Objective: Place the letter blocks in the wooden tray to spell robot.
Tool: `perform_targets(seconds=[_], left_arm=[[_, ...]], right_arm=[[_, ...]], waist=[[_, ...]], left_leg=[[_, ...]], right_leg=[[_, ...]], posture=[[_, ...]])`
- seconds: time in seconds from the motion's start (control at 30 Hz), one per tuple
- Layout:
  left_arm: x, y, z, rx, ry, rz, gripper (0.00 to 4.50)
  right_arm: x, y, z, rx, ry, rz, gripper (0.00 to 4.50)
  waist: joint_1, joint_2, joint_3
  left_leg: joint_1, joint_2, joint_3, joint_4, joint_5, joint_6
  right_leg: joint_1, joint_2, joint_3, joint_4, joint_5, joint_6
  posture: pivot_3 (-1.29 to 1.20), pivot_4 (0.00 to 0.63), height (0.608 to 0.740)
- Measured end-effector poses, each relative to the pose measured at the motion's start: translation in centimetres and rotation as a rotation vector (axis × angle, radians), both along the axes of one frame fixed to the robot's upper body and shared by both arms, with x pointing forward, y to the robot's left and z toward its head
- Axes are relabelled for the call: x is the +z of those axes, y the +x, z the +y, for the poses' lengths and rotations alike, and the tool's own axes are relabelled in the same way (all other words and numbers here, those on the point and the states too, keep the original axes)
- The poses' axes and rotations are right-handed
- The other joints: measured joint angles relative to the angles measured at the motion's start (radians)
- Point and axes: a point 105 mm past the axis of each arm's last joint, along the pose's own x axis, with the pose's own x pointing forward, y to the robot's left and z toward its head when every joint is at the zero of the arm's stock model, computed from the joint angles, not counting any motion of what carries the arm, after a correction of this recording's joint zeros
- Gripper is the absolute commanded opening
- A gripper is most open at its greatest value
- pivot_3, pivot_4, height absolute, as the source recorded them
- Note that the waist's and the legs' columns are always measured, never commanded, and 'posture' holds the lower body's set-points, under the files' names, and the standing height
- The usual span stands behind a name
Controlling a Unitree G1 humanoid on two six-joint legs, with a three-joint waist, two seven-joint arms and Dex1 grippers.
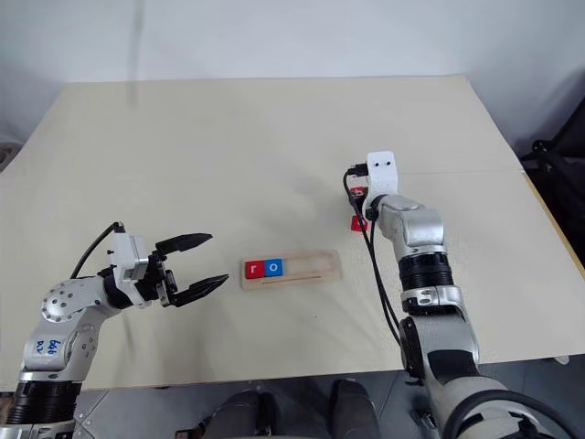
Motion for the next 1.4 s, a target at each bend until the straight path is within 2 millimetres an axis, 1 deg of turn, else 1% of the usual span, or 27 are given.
perform_targets(seconds=[0.03, 0.07, 0.1, 0.13, 0.17, 0.27, 0.37, 0.5, 0.57, 0.67, 0.73, 0.83, 0.9, 0.97, 1.03, 1.17, 1.27, 1.33, 1.4], left_arm=[[0.0, 0.0, -0.1, -0.005, -0.001, -0.002, 4.5], [0.0, 0.1, -0.1, -0.007, -0.001, -0.001, 4.5], [0.1, 0.2, -0.4, -0.021, -0.002, -0.004, 4.5], [0.2, 0.2, -0.7, -0.034, -0.004, -0.006, 4.5], [0.2, 0.3, -0.8, -0.041, -0.005, -0.005, 4.5], [-0.1, 0.6, -1.1, -0.063, -0.014, 0.012, 4.5], [-0.2, 0.5, -1.4, -0.095, -0.009, 0.016, 4.5], [-0.5, 0.6, -1.5, -0.12, -0.008, 0.04, 4.5], [-0.3, 0.6, -1.7, -0.143, -0.003, 0.038, 4.5], [-0.2, 0.5, -1.9, -0.174, 0.004, 0.038, 4.5], [-0.3, 0.7, -1.9, -0.184, 0.003, 0.05, 4.5], [0.0, 0.8, -1.9, -0.2, 0.015, 0.044, 4.5], [0.3, 0.9, -1.8, -0.207, 0.026, 0.034, 4.5], [0.3, 0.9, -1.7, -0.206, 0.028, 0.032, 4.5], [0.3, 0.9, -1.7, -0.206, 0.029, 0.031, 4.5], [0.0, 0.8, -1.6, -0.194, 0.026, 0.033, 4.5], [-0.1, 0.7, -1.6, -0.186, 0.023, 0.03, 4.5], [-0.1, 0.7, -1.6, -0.182, 0.021, 0.025, 4.5], [-0.2, 0.6, -1.6, -0.176, 0.02, 0.025, 4.5]], right_arm=[[0.9, -0.6, -0.3, 0.012, -0.016, -0.021, 1.48], [1.3, -1.0, -0.4, 0.019, -0.02, -0.03, 1.48], [1.5, -1.8, -0.7, 0.024, -0.031, -0.036, 1.48], [1.4, -2.8, -0.9, 0.029, -0.039, -0.032, 1.48], [1.0, -3.5, -0.9, 0.035, -0.04, -0.019, 1.48], [-1.1, -6.3, -1.1, 0.047, -0.05, 0.054, 1.48], [-2.7, -9.2, -1.6, 0.025, -0.043, 0.112, 1.48], [-4.7, -12.2, -1.8, -0.03, 0.001, 0.175, 1.48], [-5.1, -13.3, -1.5, -0.042, 0.011, 0.186, 1.48], [-5.1, -13.7, -1.4, -0.049, 0.008, 0.191, 1.48], [-5.1, -13.8, -1.5, -0.053, 0.006, 0.193, 2.23], [-5.1, -13.9, -1.3, -0.024, 0.01, 0.197, 3.2], [-4.6, -14.1, -1.3, 0.063, -0.009, 0.196, 3.83], [-3.7, -14.3, -1.8, 0.131, -0.031, 0.168, 4.48], [-2.9, -14.5, -2.4, 0.211, -0.063, 0.137, 4.48], [-1.9, -14.6, -5.3, 0.394, -0.155, 0.076, 4.48], [-2.0, -14.3, -6.5, 0.527, -0.222, 0.017, 4.48], [-2.6, -14.1, -7.2, 0.628, -0.28, -0.025, 4.48], [-3.4, -13.9, -7.4, 0.768, -0.348, -0.068, 4.48]], waist=[[0.003, 0.0, 0.0], [0.004, 0.0, 0.0], [0.007, 0.0, 0.0], [0.014, 0.0, 0.0], [0.017, 0.0, 0.0], [0.022, 0.0, 0.0], [0.023, 0.0, 0.0], [0.023, 0.0, 0.0], [0.021, 0.0, 0.0], [0.021, 0.0, 0.0], [0.022, 0.0, 0.0], [0.022, -0.001, 0.0], [0.023, 0.0, 0.0], [0.024, 0.0, 0.0], [0.023, 0.0, 0.0], [0.025, -0.001, 0.0], [0.024, -0.002, 0.0], [0.023, -0.002, 0.001], [0.021, -0.002, 0.001]], left_leg=[[0.0, 0.0, 0.0, 0.0, 0.0, 0.0], [0.0, 0.0, 0.0, 0.0, 0.0, 0.0], [0.0, 0.0, 0.0, 0.0, 0.0, 0.0], [0.0, 0.0, 0.0, 0.0, 0.0, 0.0], [0.0, 0.0, 0.0, 0.0, 0.0, 0.0], [0.0, 0.0, 0.0, 0.0, 0.0, 0.0], [0.0, 0.0, 0.0, 0.0, 0.0, 0.0], [0.0, 0.0, 0.0, 0.0, 0.0, 0.0], [0.0, 0.0, 0.001, 0.0, 0.0, 0.0], [0.0, 0.0, 0.0, 0.0, 0.0, 0.0], [0.0, 0.0, 0.0, 0.0, 0.0, 0.0], [0.0, 0.0, 0.0, 0.0, 0.0, 0.0], [0.0, -0.001, 0.0, 0.0, 0.0, 0.001], [0.0, -0.001, 0.0, -0.001, -0.001, 0.001], [0.0, -0.001, 0.0, -0.001, -0.001, 0.002], [0.0, -0.001, 0.0, -0.001, -0.002, 0.003], [0.002, -0.001, 0.001, -0.001, -0.002, 0.003], [0.002, -0.001, 0.001, -0.001, -0.002, 0.003], [0.003, -0.001, 0.002, -0.001, -0.001, 0.003]], right_leg=[[0.0, 0.0, 0.0, 0.0, 0.0, 0.0], [0.0, 0.0, 0.0, 0.0, 0.0, 0.0], [0.0, 0.0, 0.0, 0.0, 0.0, 0.0], [0.0, 0.0, 0.0, -0.001, 0.0, 0.0], [0.0, 0.001, 0.0, 0.0, 0.0, 0.0], [0.0, 0.001, 0.0, -0.001, 0.0, 0.0], [0.0, 0.001, 0.0, -0.001, 0.0, 0.0], [0.0, 0.001, 0.0, -0.001, 0.0, 0.0], [0.0, 0.001, 0.0, -0.001, 0.0, 0.0], [0.0, 0.002, 0.0, -0.001, 0.0, 0.0], [0.0, 0.002, 0.0, -0.001, 0.0, 0.0], [0.0, 0.002, 0.0, -0.002, 0.0, 0.0], [0.0, 0.001, 0.0, -0.003, 0.0, 0.0], [0.001, 0.001, 0.0, -0.004, 0.0, 0.0], [0.001, 0.001, 0.0, -0.005, 0.0, 0.0], [0.004, 0.001, -0.001, -0.009, 0.001, 0.002], [0.005, 0.002, -0.001, -0.009, 0.001, 0.002], [0.005, 0.002, -0.001, -0.008, 0.001, 0.002], [0.005, 0.002, -0.001, -0.009, 0.001, 0.002]], posture=[[0.0, 0.15, 0.74], [0.0, 0.15, 0.74], [0.0, 0.15, 0.74], [0.0, 0.15, 0.74], [0.0, 0.15, 0.74], [0.0, 0.15, 0.74], [0.0, 0.15, 0.74], [0.0, 0.15, 0.74], [0.0, 0.15, 0.74], [0.0, 0.15, 0.74], [0.0, 0.15, 0.74], [0.0, 0.15, 0.74], [0.0, 0.15, 0.74], [0.0, 0.15, 0.74], [0.0, 0.15, 0.74], [0.0, 0.15, 0.74], [0.0, 0.15, 0.74], [0.0, 0.15, 0.74], [0.0, 0.15, 0.74]])
